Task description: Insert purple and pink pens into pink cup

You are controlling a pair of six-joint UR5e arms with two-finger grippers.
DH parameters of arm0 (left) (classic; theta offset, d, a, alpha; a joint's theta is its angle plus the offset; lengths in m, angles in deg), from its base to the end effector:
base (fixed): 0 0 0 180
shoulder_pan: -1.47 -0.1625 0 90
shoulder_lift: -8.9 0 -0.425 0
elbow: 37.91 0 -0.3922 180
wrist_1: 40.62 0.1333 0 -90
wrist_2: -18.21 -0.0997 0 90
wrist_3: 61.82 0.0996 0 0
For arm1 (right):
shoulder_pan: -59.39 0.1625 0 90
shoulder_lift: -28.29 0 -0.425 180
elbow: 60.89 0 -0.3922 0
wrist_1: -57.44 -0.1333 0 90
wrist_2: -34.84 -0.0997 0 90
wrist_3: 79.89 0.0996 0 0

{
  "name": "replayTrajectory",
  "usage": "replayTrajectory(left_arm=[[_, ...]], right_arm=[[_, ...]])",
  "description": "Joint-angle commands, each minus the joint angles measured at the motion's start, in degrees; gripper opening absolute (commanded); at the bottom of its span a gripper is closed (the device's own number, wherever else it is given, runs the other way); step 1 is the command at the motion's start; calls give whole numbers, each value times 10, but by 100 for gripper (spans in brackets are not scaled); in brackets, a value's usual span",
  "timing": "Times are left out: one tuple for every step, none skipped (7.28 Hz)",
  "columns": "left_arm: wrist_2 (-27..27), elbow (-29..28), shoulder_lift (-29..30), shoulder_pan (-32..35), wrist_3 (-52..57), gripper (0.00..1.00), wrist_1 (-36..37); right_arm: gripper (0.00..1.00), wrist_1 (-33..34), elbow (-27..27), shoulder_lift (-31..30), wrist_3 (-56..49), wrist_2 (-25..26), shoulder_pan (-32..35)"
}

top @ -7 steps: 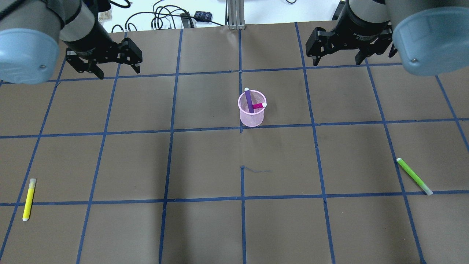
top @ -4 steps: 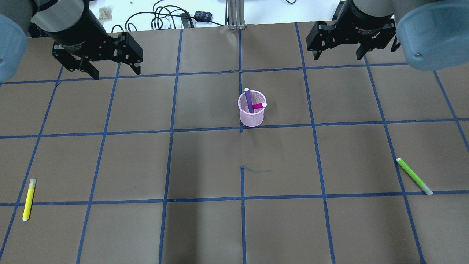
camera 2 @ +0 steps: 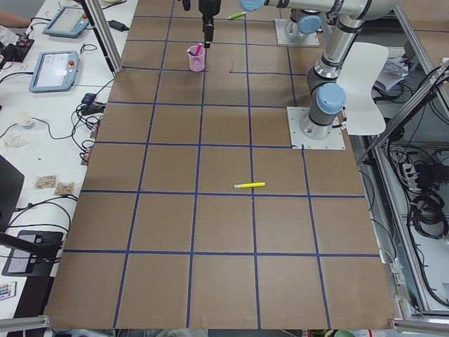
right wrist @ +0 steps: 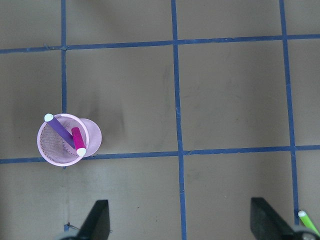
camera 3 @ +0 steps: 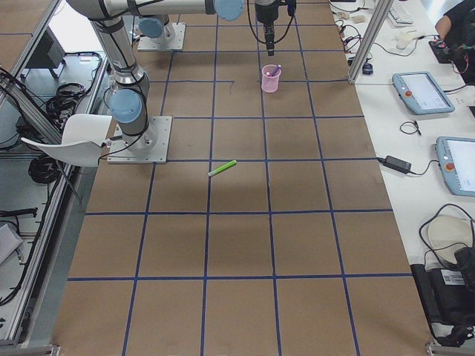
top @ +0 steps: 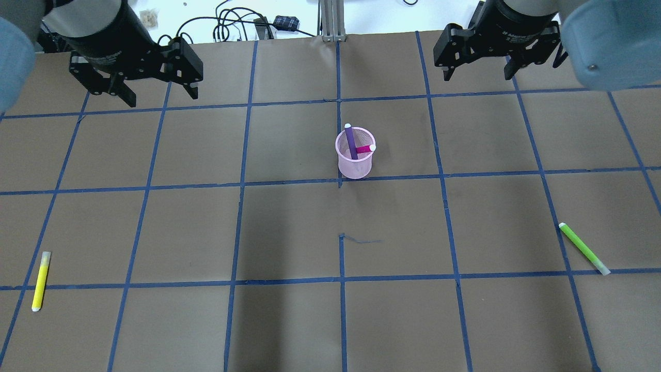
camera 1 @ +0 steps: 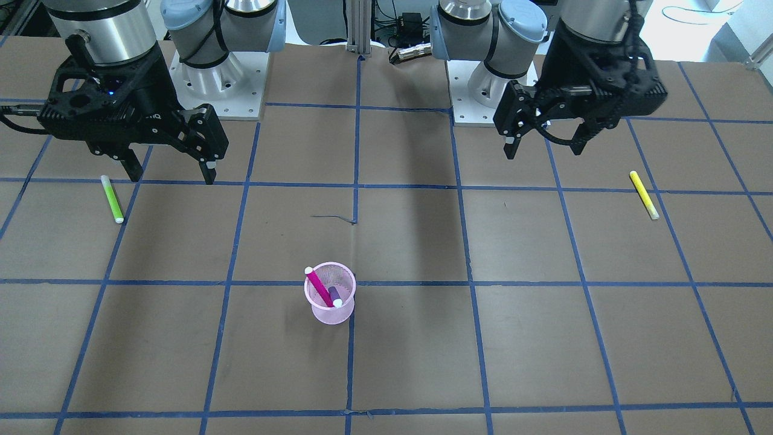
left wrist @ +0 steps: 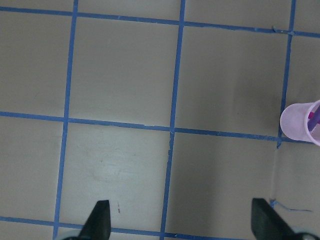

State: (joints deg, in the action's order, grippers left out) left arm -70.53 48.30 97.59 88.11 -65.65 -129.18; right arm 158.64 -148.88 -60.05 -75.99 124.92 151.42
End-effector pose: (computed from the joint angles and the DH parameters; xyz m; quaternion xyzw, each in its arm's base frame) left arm -0.1065 -0.4984 0.5347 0.0620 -0.9964 0.0570 0.0112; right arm 0.1516 -0.5171 0.5121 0.0163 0.9948 -0.1005 0.0045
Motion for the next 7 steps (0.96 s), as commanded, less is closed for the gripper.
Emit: replayTrajectory(left_arm=[[4,2,-4,-21,36,100,-27],[3,4,-3,-20,35,100,-28],[-23,5,5,-16,46,100,-28],[-33,2,8,-1,51,100,-23],[-32,3,11,8,45,100,-19],[-28,1,10,9,45,100,-18],[-27,1,10,9,44,100,-18]], right_arm=[[100,0,-2,0,0,0,0],[100,0,-2,0,0,-1,0],[100,-1,-4,0,0,0,0],[100,0,-5,0,0,0,0],[100,0,-5,0,0,0,0],[100,0,-5,0,0,0,0],[100,0,-5,0,0,-1,1]])
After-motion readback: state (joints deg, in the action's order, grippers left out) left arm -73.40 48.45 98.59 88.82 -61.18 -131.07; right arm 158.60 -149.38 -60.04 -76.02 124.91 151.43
